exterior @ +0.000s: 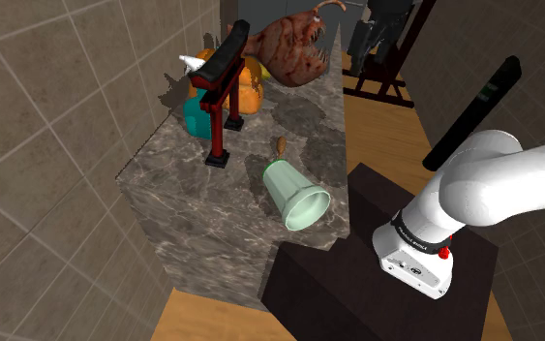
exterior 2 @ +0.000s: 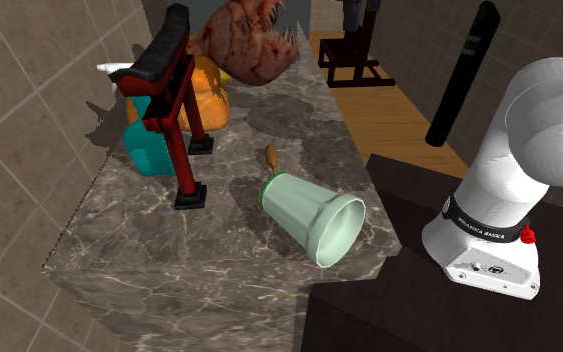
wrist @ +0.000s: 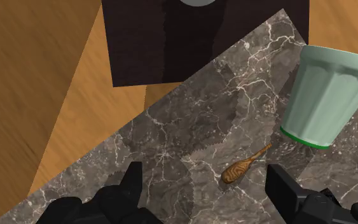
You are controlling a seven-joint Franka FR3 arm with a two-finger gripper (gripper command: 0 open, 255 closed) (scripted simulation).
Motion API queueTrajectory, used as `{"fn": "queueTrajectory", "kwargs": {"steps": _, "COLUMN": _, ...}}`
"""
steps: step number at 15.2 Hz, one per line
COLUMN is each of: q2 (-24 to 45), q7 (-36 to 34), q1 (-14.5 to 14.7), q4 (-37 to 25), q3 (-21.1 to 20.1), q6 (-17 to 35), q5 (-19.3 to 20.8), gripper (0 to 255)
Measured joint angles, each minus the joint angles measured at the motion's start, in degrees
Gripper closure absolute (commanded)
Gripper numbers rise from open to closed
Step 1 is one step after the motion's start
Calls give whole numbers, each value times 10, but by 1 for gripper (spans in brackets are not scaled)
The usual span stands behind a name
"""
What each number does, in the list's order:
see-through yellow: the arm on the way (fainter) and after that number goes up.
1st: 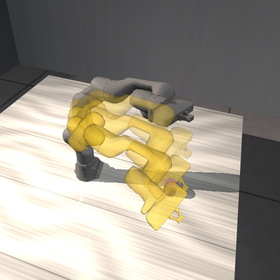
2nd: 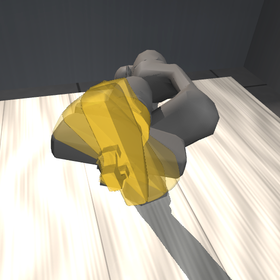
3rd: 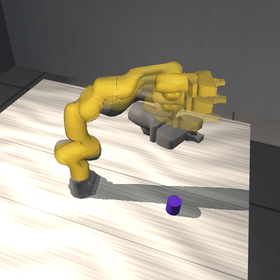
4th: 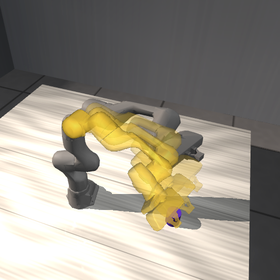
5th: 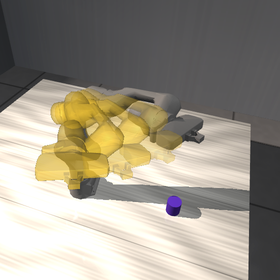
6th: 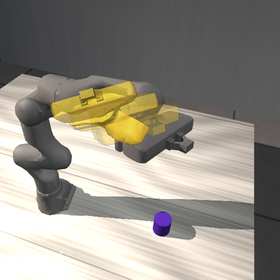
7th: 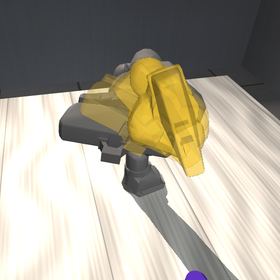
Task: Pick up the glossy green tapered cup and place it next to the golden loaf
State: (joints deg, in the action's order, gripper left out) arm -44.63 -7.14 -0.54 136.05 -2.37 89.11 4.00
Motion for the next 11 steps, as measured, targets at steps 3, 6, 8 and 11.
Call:
{"fn": "queueTrajectory", "kwargs": {"steps": 3, "q2": -8, "q7": 1, "q1": 2, "q4": 27, "q3": 16, "q6": 20, "q5": -23, "gripper": 0}}
{"fn": "queueTrajectory", "kwargs": {"steps": 6, "q2": -13, "q7": 6, "q1": 7, "q4": 84, "q3": 50, "q6": 73, "q5": -76, "gripper": 0}}
{"fn": "queueTrajectory", "kwargs": {"steps": 8, "q2": -21, "q7": 16, "q1": 11, "q4": 127, "q3": 77, "q6": 107, "q5": -114, "gripper": 0}}
{"fn": "queueTrajectory", "kwargs": {"steps": 11, "q2": -25, "q7": 37, "q1": 21, "q4": 190, "q3": 116, "q6": 163, "q5": -175, "gripper": 0}}
